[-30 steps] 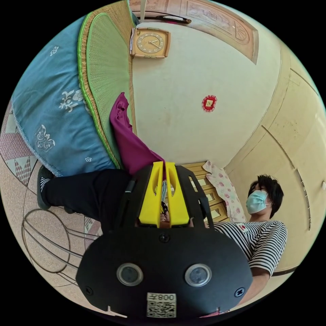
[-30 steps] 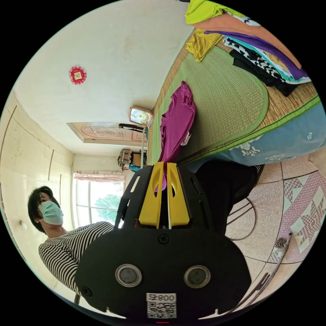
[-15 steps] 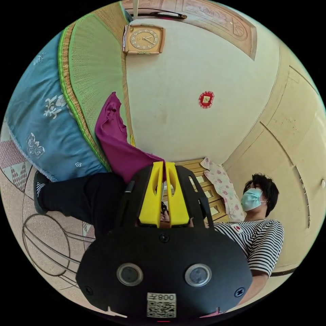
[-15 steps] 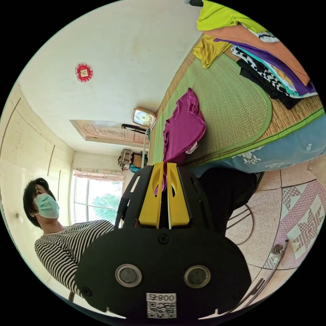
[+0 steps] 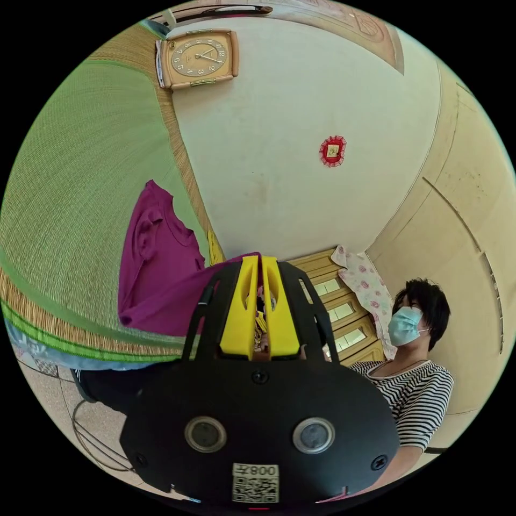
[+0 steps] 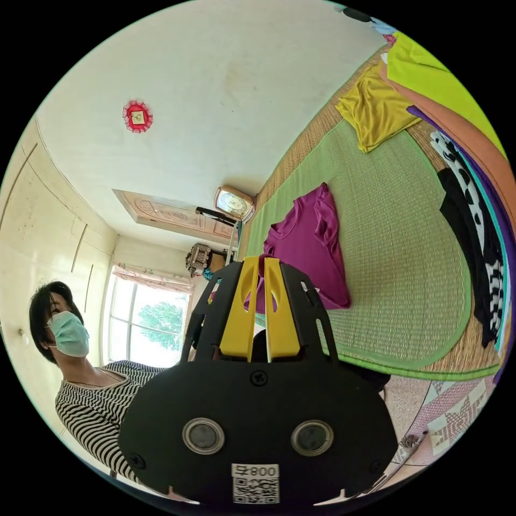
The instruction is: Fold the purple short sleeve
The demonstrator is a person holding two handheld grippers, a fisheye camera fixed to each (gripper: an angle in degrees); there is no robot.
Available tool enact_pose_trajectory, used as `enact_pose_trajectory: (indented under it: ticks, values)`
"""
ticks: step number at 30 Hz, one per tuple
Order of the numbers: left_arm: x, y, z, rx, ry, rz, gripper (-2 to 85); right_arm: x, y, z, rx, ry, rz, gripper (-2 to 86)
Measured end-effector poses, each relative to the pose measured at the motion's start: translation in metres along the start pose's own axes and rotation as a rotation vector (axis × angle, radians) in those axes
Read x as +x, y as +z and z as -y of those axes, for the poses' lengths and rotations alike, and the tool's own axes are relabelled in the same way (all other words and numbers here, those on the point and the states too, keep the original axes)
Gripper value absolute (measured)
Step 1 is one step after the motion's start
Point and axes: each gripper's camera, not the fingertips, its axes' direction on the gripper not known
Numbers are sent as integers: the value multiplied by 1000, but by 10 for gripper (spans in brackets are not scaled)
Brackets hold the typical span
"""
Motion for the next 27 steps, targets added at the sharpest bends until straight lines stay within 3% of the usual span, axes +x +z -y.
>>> enact_pose_trajectory:
  ticks: [14, 27]
  values:
    - [-64, 152, 169, 42, -46, 151, 13, 17, 115, 212, -88, 32, -68, 17]
    - [-103, 245, 229, 88, -71, 306, 40, 18, 153, 279, -105, 74, -67, 19]
